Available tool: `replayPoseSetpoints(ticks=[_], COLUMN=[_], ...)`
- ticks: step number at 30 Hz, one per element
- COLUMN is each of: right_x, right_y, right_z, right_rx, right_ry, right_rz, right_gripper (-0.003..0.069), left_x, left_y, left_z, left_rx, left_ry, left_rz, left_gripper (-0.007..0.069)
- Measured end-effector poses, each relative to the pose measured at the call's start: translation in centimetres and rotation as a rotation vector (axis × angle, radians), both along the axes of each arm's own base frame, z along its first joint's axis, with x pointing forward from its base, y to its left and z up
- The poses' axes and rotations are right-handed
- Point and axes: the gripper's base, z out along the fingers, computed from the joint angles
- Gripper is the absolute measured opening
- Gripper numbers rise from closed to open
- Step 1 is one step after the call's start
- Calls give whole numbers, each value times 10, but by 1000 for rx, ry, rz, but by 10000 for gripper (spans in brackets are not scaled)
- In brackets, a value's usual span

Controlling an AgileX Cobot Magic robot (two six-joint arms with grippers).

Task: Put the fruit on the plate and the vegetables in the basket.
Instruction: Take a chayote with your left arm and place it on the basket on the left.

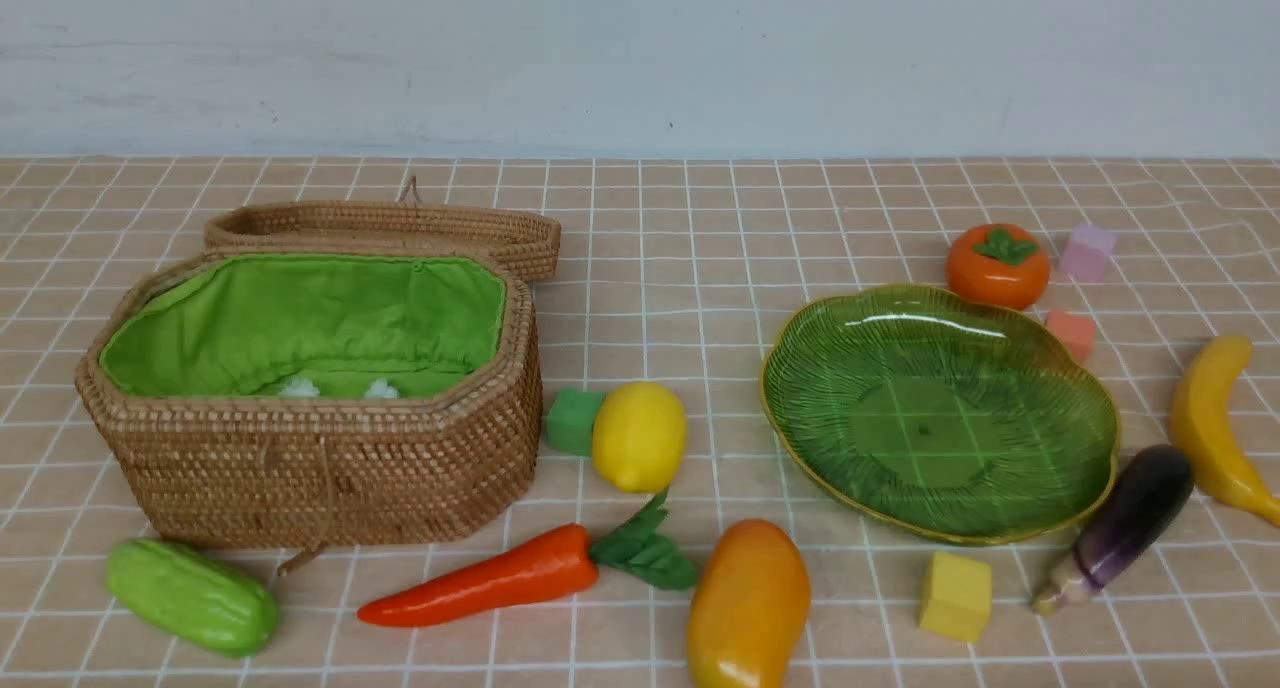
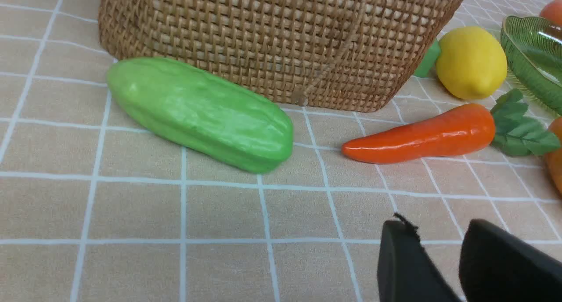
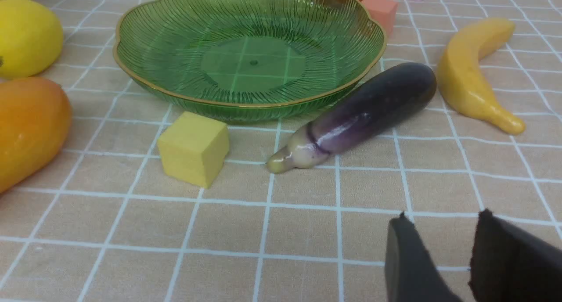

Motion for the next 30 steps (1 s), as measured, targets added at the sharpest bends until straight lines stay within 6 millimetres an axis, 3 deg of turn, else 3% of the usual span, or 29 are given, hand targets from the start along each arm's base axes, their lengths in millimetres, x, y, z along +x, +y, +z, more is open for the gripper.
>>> replayPoseSetpoints(ticks=[7, 11, 18, 20, 21, 23, 24, 26, 30], right_x=[0, 0, 0, 0, 0, 0, 0, 0, 0], right_y=[0, 0, 0, 0, 0, 0, 0, 0, 0], right_z=[0, 0, 0, 0, 0, 0, 0, 0, 0], right_rx=[0, 0, 0, 0, 0, 0, 0, 0, 0], right_ry=[0, 0, 0, 0, 0, 0, 0, 0, 0], right_rz=[0, 0, 0, 0, 0, 0, 0, 0, 0], right_gripper=[245, 245, 245, 245, 245, 245, 245, 245, 245], left_x=[0, 3, 5, 5, 5, 0, -1, -3, 3], left_y=[0, 1, 4, 4, 3, -2, -2, -7, -13], left_z=[0, 8, 32, 35, 35, 50, 53, 69, 90], left_rx=[0, -27, -526, -629, -635, -624, -624, -518, -357], left_ry=[0, -86, -227, -208, -201, -113, -121, -19, 80], left_rz=[0, 20, 114, 124, 123, 78, 76, 27, -29], left_gripper=[207, 210, 213, 180, 175, 75, 75, -12, -13])
